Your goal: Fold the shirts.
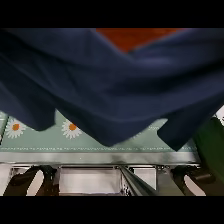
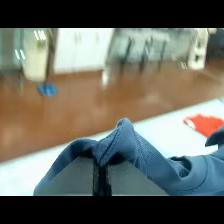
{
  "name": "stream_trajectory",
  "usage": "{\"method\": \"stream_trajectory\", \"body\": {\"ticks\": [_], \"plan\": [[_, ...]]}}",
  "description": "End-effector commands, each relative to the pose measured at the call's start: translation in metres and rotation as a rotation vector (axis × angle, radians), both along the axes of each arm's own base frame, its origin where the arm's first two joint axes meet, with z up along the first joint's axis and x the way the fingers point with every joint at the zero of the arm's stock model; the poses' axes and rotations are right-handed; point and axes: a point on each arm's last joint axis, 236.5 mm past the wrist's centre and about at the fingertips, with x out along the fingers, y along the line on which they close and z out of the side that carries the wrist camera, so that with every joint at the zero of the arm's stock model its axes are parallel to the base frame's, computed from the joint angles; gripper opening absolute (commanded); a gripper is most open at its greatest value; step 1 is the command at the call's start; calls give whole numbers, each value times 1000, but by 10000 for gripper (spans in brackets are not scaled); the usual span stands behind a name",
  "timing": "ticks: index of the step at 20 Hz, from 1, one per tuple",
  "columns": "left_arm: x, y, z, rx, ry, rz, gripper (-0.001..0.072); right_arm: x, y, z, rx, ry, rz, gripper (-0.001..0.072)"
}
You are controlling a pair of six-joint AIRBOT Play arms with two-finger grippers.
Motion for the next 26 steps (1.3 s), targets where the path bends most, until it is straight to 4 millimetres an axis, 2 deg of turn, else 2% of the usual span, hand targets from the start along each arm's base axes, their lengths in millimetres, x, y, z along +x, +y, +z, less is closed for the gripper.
{"method": "stream_trajectory", "body": {"ticks": [1,4,9,12,14,16,18,19,20,21,22,23,25,26], "plan": [[1,2,-70,9,219,-2,25,7,8,-38,-24,114,39,30],[24,7,-148,-33,419,-8,25,60,8,-109,-14,276,-11,30],[57,24,-291,-130,696,78,25,176,18,-227,27,524,-79,30],[65,32,-380,-172,854,158,25,240,31,-287,65,648,-91,30],[73,30,-416,-173,921,194,25,274,45,-316,103,717,-71,30],[93,27,-438,-157,936,233,25,303,59,-341,165,778,-55,30],[113,26,-456,-140,941,277,27,320,63,-365,201,842,-72,31],[119,24,-463,-137,958,282,63,325,62,-376,221,877,-91,100],[124,22,-466,-143,978,277,308,326,60,-383,237,906,-98,419],[126,19,-466,-138,1005,250,696,322,55,-387,231,931,-92,625],[126,21,-462,-115,1032,212,711,314,44,-389,197,950,-74,624],[128,34,-454,-81,1047,194,710,301,27,-389,150,975,-44,624],[137,76,-433,-81,1057,247,709,258,-32,-398,-9,1103,-55,624],[140,97,-424,-105,1054,283,708,232,-70,-406,-117,1175,-112,623]]}}
